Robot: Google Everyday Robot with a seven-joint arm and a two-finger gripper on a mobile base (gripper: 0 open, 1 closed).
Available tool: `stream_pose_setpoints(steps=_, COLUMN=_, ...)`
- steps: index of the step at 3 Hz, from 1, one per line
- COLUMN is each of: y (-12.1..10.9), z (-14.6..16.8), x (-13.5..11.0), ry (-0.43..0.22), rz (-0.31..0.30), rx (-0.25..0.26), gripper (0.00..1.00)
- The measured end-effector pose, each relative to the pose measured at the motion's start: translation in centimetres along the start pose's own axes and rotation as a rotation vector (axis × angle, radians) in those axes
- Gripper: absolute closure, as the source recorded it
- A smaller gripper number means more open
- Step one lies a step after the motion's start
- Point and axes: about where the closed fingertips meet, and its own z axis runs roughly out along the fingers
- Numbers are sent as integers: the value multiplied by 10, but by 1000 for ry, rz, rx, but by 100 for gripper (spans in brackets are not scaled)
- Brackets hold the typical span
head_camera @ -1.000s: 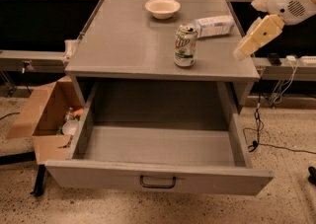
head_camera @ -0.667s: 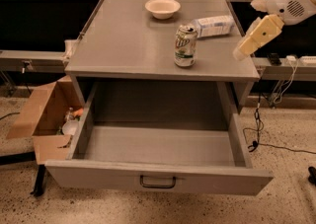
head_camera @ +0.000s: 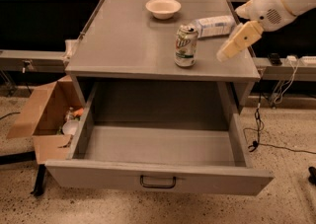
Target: Place 7up can into top drawer
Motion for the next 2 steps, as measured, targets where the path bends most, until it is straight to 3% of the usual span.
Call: stream_pose_setpoints(steps=2, y=-5, z=58, x=-21, ry=-125, rz=50, rx=-56, gripper=0)
